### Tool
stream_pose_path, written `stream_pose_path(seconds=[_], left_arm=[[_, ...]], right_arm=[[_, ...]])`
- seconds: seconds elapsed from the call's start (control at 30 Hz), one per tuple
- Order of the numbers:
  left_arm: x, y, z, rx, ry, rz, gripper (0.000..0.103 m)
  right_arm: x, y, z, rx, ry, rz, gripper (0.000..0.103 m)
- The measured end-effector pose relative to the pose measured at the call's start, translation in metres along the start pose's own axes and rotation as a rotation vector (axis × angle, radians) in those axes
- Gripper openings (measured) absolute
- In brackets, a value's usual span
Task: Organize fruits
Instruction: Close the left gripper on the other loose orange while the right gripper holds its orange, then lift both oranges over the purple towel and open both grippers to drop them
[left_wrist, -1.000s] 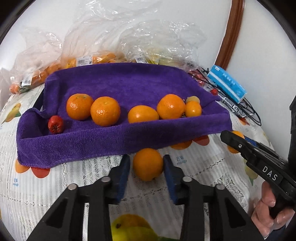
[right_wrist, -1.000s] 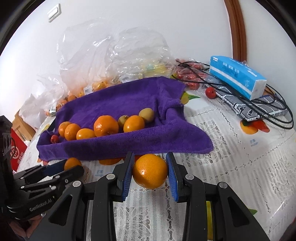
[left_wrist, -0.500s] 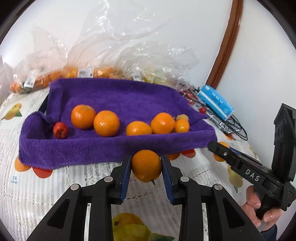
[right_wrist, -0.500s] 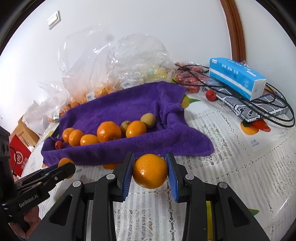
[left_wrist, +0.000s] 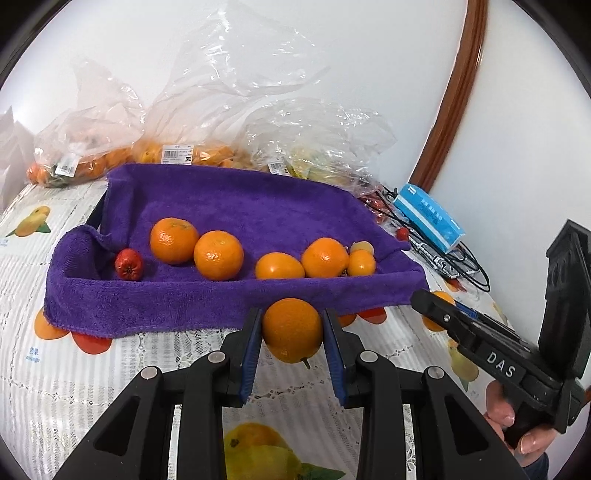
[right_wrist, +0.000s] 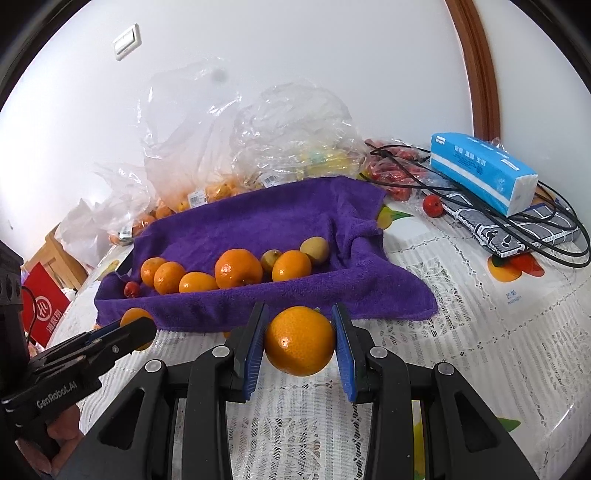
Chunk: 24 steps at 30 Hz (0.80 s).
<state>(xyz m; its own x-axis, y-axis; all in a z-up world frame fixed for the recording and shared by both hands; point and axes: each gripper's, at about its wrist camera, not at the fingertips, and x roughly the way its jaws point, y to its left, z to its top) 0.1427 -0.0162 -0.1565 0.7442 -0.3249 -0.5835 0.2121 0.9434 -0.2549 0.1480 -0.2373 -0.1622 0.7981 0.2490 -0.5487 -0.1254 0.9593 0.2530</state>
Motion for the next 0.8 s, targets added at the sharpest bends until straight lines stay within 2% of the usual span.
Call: stream_pose_path(seconds=[0.33, 0.57, 0.8], left_arm=[[-0.003, 0.000, 0.000, -0.006, -0.021, 0.011, 0.031], [-0.012, 0.003, 0.005, -0.039, -0.046, -0.031, 0.031], [-0.017, 0.008, 0.007, -0.064, -0.068, -0.023, 0.031]], right_arm=[[-0.004, 0.008, -0.002, -0.035, -0.020, 0.022, 0.035], [-0.004, 0.009, -0.002, -0.038, -0.028, 0.033, 0.035], [0.001, 0.002, -0.001, 0.004, -0.009, 0.057, 0.035]])
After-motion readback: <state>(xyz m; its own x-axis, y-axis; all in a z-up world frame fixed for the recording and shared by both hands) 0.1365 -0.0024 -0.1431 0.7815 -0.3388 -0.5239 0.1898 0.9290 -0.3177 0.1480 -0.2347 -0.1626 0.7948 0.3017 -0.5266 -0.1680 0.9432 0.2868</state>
